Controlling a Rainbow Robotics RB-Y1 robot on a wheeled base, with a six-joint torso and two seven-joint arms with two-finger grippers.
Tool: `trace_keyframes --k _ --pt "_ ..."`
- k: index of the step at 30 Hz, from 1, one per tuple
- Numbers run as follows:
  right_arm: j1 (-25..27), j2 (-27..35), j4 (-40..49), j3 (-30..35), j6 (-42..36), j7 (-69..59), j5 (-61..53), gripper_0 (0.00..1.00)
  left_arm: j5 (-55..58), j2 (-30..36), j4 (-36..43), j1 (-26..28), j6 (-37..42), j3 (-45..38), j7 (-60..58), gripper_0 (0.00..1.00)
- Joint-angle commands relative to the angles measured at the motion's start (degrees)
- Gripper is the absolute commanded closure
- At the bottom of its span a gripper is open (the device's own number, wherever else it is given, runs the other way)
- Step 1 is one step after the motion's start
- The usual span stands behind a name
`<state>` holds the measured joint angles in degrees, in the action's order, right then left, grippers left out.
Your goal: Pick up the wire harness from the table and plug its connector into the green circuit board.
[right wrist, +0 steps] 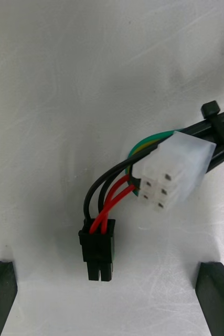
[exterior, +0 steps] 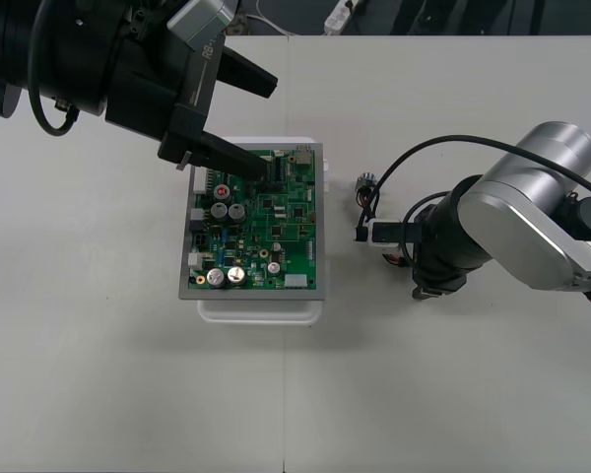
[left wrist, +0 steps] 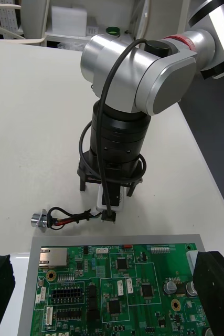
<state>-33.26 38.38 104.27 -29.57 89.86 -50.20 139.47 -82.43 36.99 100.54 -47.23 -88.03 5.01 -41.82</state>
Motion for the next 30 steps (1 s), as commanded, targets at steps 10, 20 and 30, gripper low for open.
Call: trace_keyframes --k 10,20,30 --pt "-1.80 -0.32 0.15 -1.10 0.14 -2.36 -1.30 0.00 0.69 -0.60 0.44 -2.95 2.78 0.27 -0.71 0.00" --pt "-1.80 -0.58 0.06 -1.10 0.14 -2.45 -1.04 0.00 0.69 -0.60 0.44 -2.95 2.78 0.27 -0.71 0.00" --pt "-1.72 -1.90 0.06 -1.02 0.14 -2.45 0.63 1.00 0.69 -0.60 0.44 -2.95 2.78 0.27 -0.71 0.00"
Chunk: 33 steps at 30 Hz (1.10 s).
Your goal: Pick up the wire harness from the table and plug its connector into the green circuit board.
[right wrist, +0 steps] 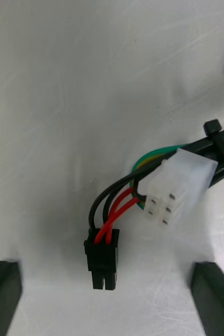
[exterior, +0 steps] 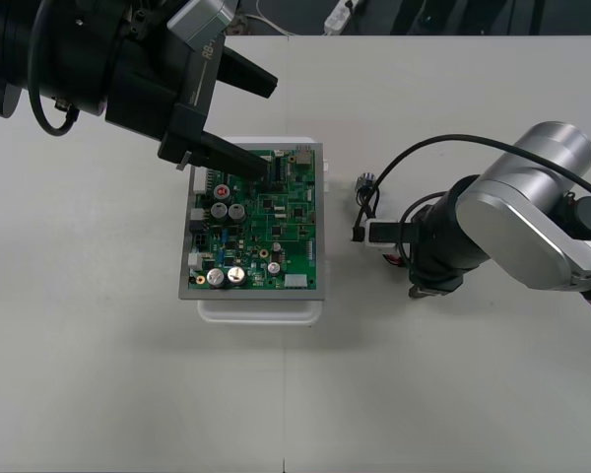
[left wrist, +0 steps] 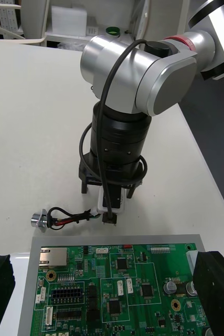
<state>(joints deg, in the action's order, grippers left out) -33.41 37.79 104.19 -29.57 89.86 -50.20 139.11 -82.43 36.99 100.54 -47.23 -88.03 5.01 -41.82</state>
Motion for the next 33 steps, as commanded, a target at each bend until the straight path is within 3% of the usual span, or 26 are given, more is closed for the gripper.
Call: trace_keyframes --k 1,25,33 --pt "-1.66 -1.32 0.13 -1.10 0.14 -2.45 0.99 1.00 0.69 -0.60 0.44 -2.95 2.78 0.27 -0.71 0.00" --pt "-1.66 0.26 0.66 -0.49 0.14 -1.48 -0.33 1.00 0.69 -0.60 0.44 -2.95 2.78 0.27 -0.71 0.00" --pt "-1.66 3.25 1.71 1.71 0.14 -0.16 -5.78 1.00 0.69 -0.60 0.44 -2.95 2.78 0.27 -0.71 0.00"
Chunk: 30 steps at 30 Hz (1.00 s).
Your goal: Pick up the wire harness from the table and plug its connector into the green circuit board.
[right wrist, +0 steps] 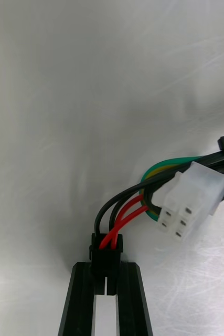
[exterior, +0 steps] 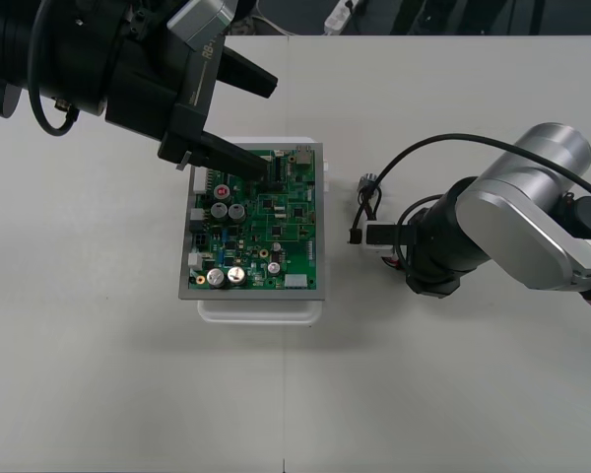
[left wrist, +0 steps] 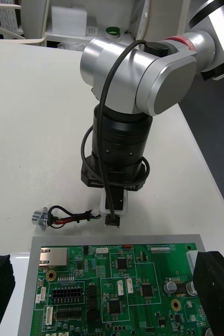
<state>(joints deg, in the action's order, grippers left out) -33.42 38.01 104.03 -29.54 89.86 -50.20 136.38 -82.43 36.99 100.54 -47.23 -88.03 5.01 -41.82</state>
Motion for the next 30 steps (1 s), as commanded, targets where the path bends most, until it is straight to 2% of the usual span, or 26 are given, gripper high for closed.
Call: trace_keyframes --k 1,13,18,30 --pt "-1.65 3.21 1.88 1.86 0.14 0.01 -3.49 1.00 0.69 -0.60 0.44 -2.95 2.78 0.27 -0.71 0.00" --pt "-1.56 6.55 1.88 6.61 0.14 3.26 -10.87 1.00 0.69 -0.60 0.44 -2.95 2.78 0.27 -0.71 0.00" --pt "-1.47 6.46 1.88 12.58 0.14 9.42 -12.37 1.00 0.69 -0.60 0.44 -2.95 2.78 0.27 -0.71 0.00" --pt "0.55 9.63 1.88 18.03 0.14 12.32 -21.42 1.00 0.69 -0.60 0.44 -2.95 2.78 0.27 -0.71 0.00"
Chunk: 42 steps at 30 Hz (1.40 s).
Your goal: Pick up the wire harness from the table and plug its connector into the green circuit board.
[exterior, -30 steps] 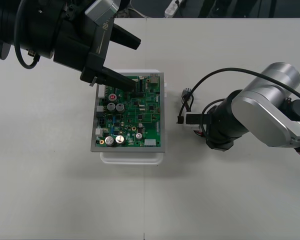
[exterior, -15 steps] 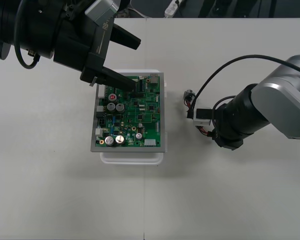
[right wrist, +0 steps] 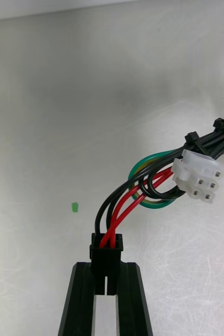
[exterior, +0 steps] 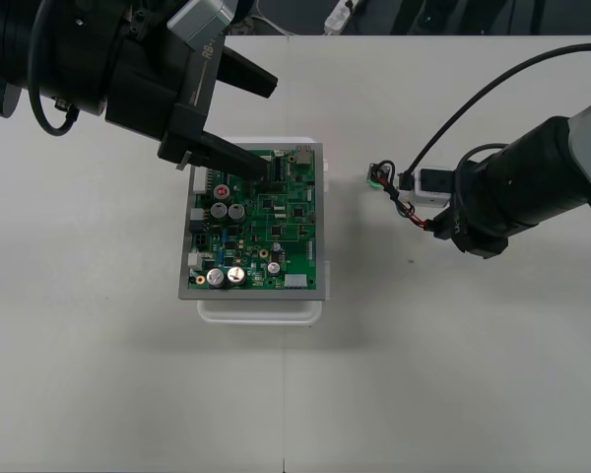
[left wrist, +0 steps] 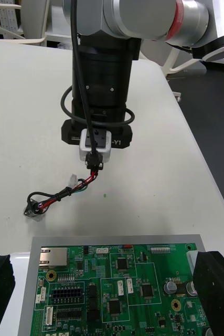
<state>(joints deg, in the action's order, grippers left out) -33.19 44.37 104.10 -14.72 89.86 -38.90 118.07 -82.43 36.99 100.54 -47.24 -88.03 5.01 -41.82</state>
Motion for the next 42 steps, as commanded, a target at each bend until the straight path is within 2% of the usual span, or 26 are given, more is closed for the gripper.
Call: trace_keyframes --k 1,6,13,26,35,42 --pt "0.23 3.26 1.81 3.73 0.14 1.02 -3.73 1.00 0.51 -1.04 -0.61 1.01 2.16 1.67 -0.89 0.00" --pt "0.41 3.79 1.72 7.42 0.14 0.76 -9.70 1.00 1.30 -1.04 -0.87 1.81 2.34 1.59 -0.80 0.00" --pt "0.76 7.04 1.81 7.95 0.14 -0.12 -17.88 1.00 2.62 -0.43 -0.87 1.81 2.25 1.59 -1.07 0.00" --pt "3.31 12.93 1.72 9.71 0.14 -2.32 -32.64 1.00 12.46 7.22 -2.89 1.81 -0.39 1.59 0.25 0.00" --pt "4.45 13.64 0.32 9.71 0.14 -11.63 -47.58 1.00 22.31 12.67 -4.65 1.89 -1.97 1.50 1.66 0.00" --pt "5.16 13.64 0.67 9.71 0.14 -20.16 -58.39 1.00 29.08 16.01 -9.57 1.89 -1.97 0.88 6.76 0.00"
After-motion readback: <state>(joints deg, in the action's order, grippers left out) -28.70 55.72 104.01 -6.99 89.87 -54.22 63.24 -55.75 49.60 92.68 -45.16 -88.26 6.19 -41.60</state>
